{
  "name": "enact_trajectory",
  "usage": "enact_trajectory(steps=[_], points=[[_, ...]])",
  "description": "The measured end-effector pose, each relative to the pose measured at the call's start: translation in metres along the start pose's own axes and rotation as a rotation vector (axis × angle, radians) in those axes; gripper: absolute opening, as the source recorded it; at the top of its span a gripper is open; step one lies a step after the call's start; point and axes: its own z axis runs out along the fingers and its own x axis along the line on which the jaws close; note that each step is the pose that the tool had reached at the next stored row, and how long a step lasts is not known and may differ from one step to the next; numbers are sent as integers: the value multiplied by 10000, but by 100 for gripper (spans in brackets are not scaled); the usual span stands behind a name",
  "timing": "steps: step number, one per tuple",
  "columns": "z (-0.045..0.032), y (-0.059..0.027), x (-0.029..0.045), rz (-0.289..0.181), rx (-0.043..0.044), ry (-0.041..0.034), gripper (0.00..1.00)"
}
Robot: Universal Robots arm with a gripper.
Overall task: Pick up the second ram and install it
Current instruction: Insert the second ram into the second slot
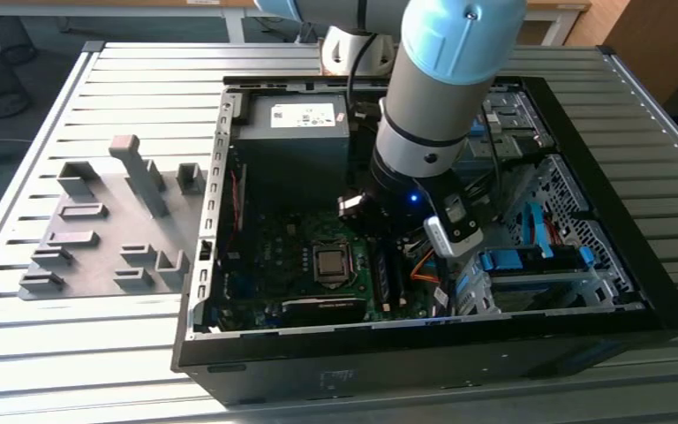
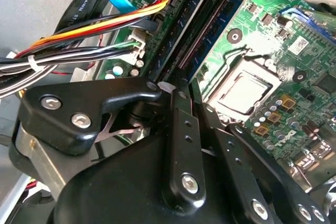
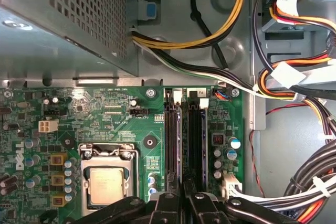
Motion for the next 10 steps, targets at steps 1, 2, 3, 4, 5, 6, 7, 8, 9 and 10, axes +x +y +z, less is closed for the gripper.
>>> enact_trajectory(steps=[1,2,3,4,5,6,7,8,9,10], points=[[6,0,0,0,-3,1,14],[11,0,0,1,-1,3,14],[13,0,-1,0,0,5,14],[14,0,-1,0,2,7,14],[15,0,-1,0,2,8,14],[15,0,-1,0,2,8,14],[16,0,-1,1,0,8,14],[17,0,-1,0,-2,8,14],[17,0,-1,0,-1,8,14],[17,0,-1,0,-1,8,14]])
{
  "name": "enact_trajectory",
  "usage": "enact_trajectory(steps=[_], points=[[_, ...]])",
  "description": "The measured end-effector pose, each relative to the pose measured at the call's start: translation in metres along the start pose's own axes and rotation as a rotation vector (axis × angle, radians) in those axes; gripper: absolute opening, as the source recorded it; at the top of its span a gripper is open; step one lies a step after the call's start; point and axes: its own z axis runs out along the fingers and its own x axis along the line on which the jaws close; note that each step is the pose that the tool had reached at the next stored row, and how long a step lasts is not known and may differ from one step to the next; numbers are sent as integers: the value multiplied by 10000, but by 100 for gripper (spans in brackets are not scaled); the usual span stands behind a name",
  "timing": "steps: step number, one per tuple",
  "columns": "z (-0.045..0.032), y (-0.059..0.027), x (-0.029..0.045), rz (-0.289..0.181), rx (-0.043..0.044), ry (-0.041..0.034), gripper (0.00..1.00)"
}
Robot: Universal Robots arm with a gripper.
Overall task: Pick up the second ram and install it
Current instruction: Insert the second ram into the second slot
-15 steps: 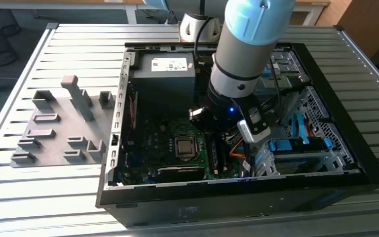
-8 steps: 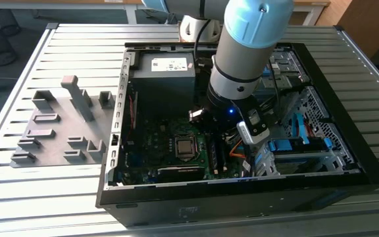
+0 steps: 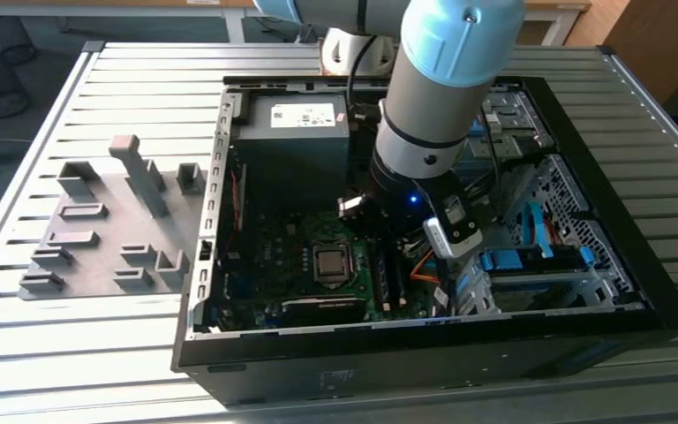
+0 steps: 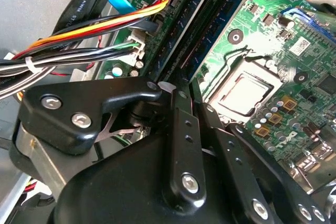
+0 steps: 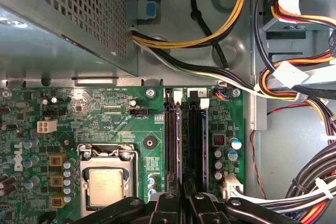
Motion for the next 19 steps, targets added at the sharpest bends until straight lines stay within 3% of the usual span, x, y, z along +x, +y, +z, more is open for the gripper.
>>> enact_trajectory(steps=[8,9,12,19], points=[[4,1,-1,0,-8,-2,15],[4,1,-1,0,-7,-2,21],[-6,0,0,0,4,1,21],[-128,1,7,0,-1,3,21]])
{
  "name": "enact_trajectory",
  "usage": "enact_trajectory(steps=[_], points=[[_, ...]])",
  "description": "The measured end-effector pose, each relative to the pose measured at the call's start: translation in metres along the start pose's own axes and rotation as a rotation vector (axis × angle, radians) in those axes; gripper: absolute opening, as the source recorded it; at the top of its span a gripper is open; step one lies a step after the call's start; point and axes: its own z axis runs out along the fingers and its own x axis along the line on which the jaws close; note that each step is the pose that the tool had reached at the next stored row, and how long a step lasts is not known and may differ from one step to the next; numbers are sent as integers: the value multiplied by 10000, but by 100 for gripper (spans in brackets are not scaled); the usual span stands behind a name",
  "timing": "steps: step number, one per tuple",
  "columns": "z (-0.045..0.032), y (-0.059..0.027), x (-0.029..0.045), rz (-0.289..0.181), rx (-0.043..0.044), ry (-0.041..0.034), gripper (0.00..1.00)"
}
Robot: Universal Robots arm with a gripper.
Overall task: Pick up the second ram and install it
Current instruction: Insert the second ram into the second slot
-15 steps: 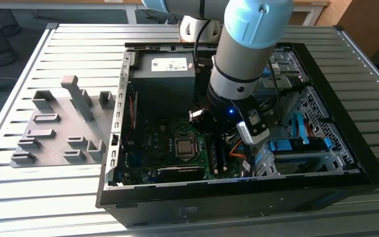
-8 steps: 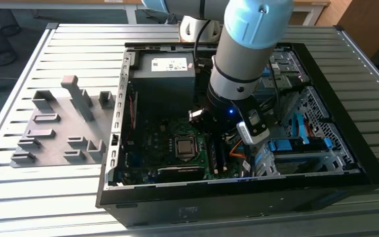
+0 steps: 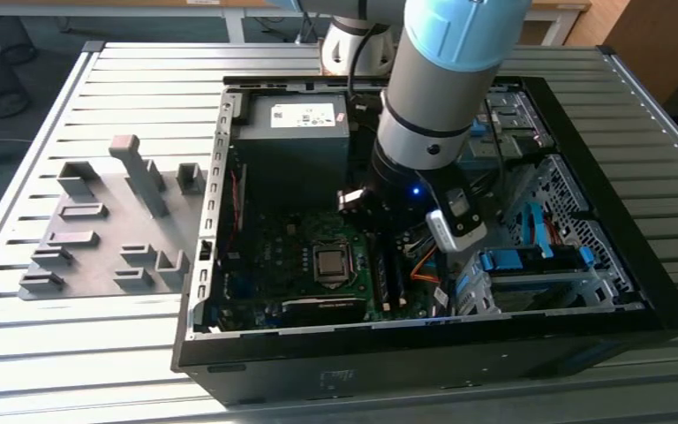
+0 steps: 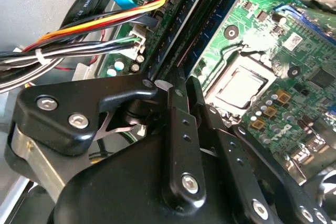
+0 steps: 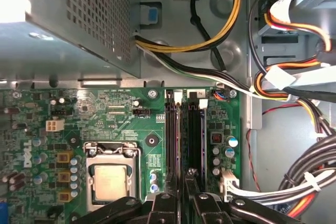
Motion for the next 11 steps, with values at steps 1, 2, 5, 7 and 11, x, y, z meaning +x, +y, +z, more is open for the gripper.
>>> enact_trajectory(steps=[1,2,5,7,11], points=[[-22,0,1,0,2,1,21],[-46,0,3,1,1,1,21],[-89,1,5,0,-1,2,21],[-89,1,5,0,-3,1,21],[-88,1,5,0,3,3,21]])
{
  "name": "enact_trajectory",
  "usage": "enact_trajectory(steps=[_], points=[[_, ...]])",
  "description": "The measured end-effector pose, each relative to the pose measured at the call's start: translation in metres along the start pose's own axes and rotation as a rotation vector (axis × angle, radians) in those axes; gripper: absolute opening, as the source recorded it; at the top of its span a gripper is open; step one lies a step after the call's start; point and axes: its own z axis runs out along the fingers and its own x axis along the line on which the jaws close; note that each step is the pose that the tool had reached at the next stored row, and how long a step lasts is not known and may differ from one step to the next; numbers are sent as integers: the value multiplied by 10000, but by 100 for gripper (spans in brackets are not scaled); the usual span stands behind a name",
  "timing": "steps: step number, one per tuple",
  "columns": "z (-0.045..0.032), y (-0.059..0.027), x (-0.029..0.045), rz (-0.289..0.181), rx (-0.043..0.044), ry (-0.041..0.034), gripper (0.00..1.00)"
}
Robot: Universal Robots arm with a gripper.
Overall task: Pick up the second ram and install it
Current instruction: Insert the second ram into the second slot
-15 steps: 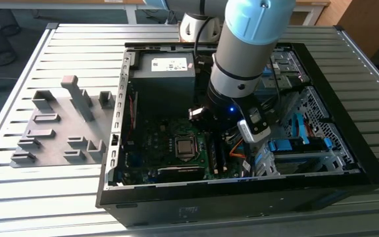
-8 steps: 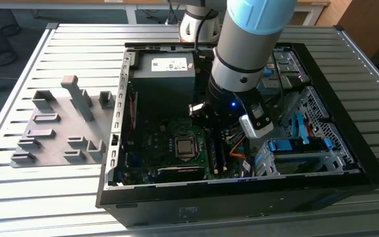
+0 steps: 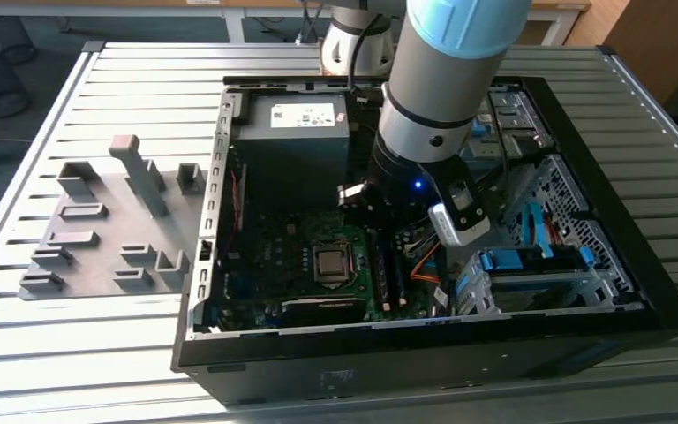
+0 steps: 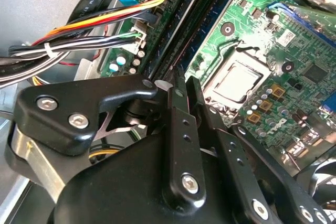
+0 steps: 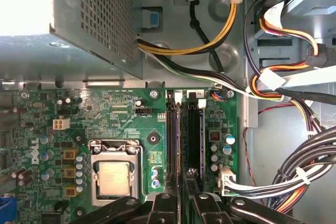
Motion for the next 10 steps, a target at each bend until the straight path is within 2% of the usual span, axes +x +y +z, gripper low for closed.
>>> enact_trajectory(steps=[10], points=[[60,0,-5,0,-3,-1,21]])
